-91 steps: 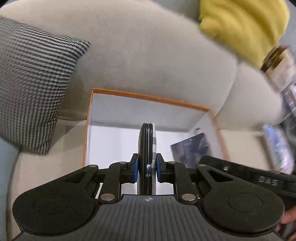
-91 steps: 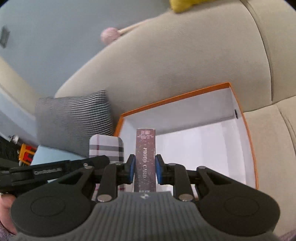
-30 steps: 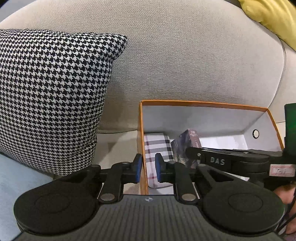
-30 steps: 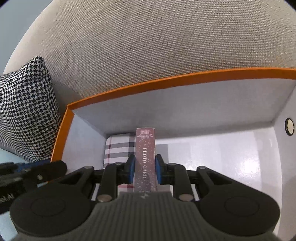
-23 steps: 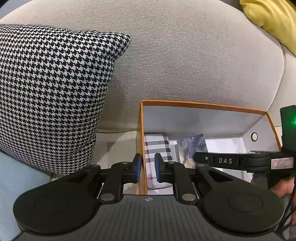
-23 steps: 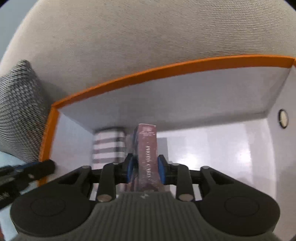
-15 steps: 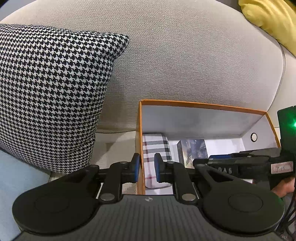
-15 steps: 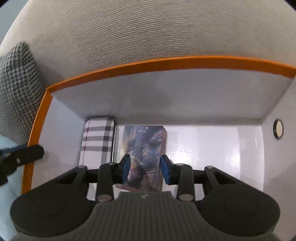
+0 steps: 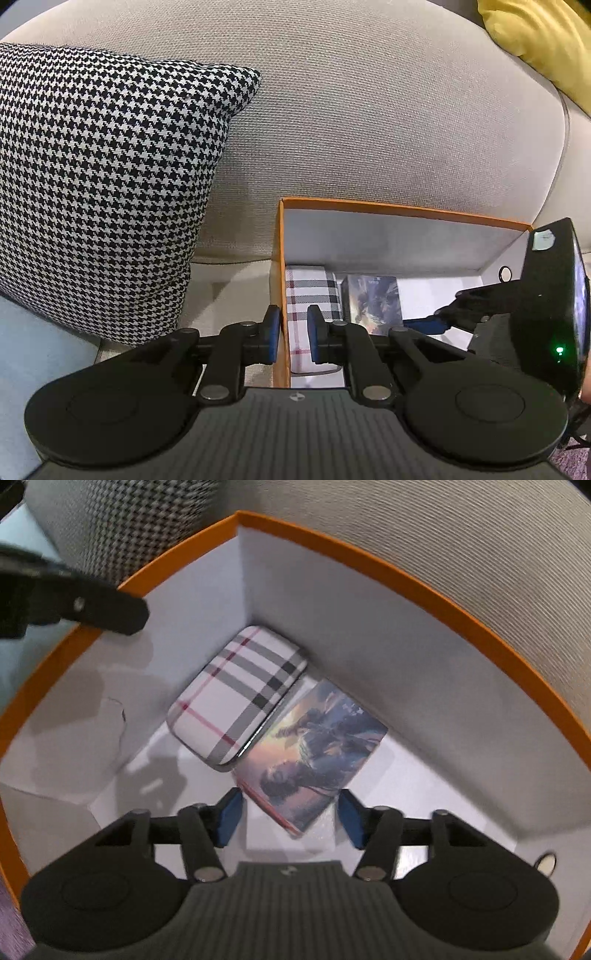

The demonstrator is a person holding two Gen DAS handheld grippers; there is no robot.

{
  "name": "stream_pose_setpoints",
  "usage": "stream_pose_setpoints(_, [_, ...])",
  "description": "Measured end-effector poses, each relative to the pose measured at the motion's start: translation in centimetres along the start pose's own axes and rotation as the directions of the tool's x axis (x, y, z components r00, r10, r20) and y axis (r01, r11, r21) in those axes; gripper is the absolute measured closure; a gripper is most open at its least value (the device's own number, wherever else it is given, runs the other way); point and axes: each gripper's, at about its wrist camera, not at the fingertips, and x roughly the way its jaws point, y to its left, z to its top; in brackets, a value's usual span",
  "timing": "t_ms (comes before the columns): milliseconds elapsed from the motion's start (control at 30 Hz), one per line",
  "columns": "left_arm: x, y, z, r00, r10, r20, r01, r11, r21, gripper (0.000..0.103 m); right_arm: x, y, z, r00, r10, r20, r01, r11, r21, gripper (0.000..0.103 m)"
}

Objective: Organize rigid objects
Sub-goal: 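Release the plaid case with the left tool while the right sets the photo card box beside it, then move both tools back to the pile of items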

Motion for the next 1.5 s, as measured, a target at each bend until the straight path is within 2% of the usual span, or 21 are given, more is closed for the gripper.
stream_pose_setpoints(200, [-0.3, 0.3, 0.8, 1.0, 0.0, -0.001, 0.0, 1.0, 0.002, 0.086, 0.8, -0.1, 0.6, 1.0, 0.01, -0.003, -0.011, 0.999, -0.04, 0.05])
stream_pose_setpoints(433, [-0.3, 0.5, 1.2, 1.0, -0.015, -0.004, 0.015, 1.0, 0.026, 0.086, 0.9, -1.1, 0.9, 1.0, 0.007, 0.013, -0.006, 1.0, -0.03, 0.05])
stream_pose_setpoints(633, [-0.2, 0.8, 0.6, 1.0, -0.02, -0.007, 0.021, 1.0, 0.008, 0.086, -0.7, -0.8, 0.4, 1.0, 0.009, 0.024, -0.008, 0.999, -0.048, 0.05])
stream_pose_setpoints(833, [-2.6, 0.3, -0.3, 0.998, -0.003, 0.056, 0.003, 1.0, 0.008, 0.085, -3.8, 0.2, -1.0, 0.999, -0.006, 0.046, 0.007, 0.999, -0.036, 0.049])
stream_pose_setpoints(933, [-5.1, -0.2, -1.0, 0.994, 0.002, 0.107, -0.005, 1.0, 0.031, 0.081, -5.6, 0.6, -1.9, 0.998, -0.02, 0.067, 0.022, 1.0, -0.021, 0.048])
stream_pose_setpoints(1067, [-8.6, -1.1, -2.8, 0.986, -0.053, 0.16, 0.044, 0.997, 0.059, 0.078, -9.5, 1.5, -3.8, 0.989, -0.035, 0.142, 0.032, 0.999, 0.02, 0.045])
stream_pose_setpoints(1233, [-12.6, -2.4, -7.0, 0.968, -0.162, 0.194, 0.146, 0.985, 0.093, 0.078, -14.6, 2.5, -8.2, 0.961, -0.061, 0.268, 0.024, 0.99, 0.141, 0.045])
stream_pose_setpoints(1367, [-13.7, -3.2, -10.7, 0.963, -0.223, 0.15, 0.213, 0.974, 0.077, 0.078, -17.6, 3.5, -13.2, 0.938, -0.084, 0.337, -0.006, 0.966, 0.258, 0.046])
stream_pose_setpoints(1500, [-13.2, -3.7, -14.5, 0.963, -0.261, 0.072, 0.259, 0.965, 0.037, 0.078, -18.5, 4.9, -18.1, 0.923, -0.119, 0.367, -0.02, 0.935, 0.354, 0.046])
